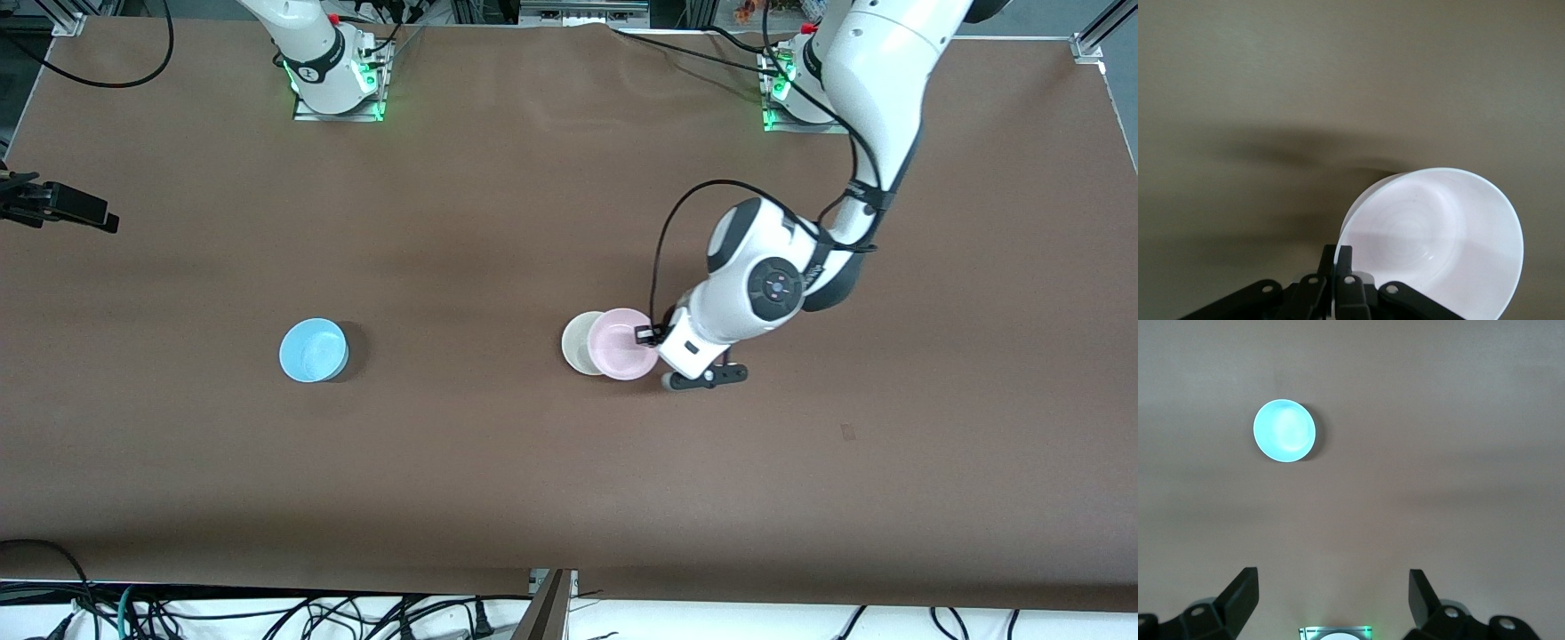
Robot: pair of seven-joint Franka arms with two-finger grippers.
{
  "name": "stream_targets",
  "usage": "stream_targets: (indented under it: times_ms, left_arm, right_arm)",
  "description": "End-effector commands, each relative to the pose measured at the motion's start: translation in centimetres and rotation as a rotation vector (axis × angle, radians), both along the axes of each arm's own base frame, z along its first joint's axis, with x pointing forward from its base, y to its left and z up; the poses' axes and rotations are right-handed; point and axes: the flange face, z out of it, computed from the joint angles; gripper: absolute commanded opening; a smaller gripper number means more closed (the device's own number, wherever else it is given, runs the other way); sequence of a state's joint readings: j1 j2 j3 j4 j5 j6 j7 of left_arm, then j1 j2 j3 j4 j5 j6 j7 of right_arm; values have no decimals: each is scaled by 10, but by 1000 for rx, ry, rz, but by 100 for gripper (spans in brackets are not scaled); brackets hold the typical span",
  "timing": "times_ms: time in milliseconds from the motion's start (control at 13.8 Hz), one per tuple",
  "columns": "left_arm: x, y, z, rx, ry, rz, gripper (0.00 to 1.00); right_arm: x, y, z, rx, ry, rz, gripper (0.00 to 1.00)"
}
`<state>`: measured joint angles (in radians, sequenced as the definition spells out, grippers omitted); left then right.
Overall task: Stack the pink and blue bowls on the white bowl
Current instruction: 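Carry the pink bowl over the white bowl with the left gripper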
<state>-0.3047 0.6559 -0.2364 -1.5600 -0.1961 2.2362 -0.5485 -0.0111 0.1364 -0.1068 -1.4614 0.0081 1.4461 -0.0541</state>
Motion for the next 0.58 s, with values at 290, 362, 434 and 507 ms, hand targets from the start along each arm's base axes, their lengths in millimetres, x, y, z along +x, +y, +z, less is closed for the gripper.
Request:
stream_targets:
  times_ms: [290, 362, 434, 507]
  left_arm:
    - [-15, -40, -13, 39, -54, -12, 0]
    - [-17, -40, -14, 42, -53, -16, 0]
    - [-23, -45, -17, 46, -47, -26, 0]
    - [-25, -45, -18, 48, -46, -29, 0]
  right_arm:
    - [2, -3, 5, -5, -4, 3, 99]
    - [2, -3, 5, -5, -4, 3, 99]
    - [2, -2, 5, -4, -2, 3, 99]
    - [2, -2, 5, -5, -2, 3, 99]
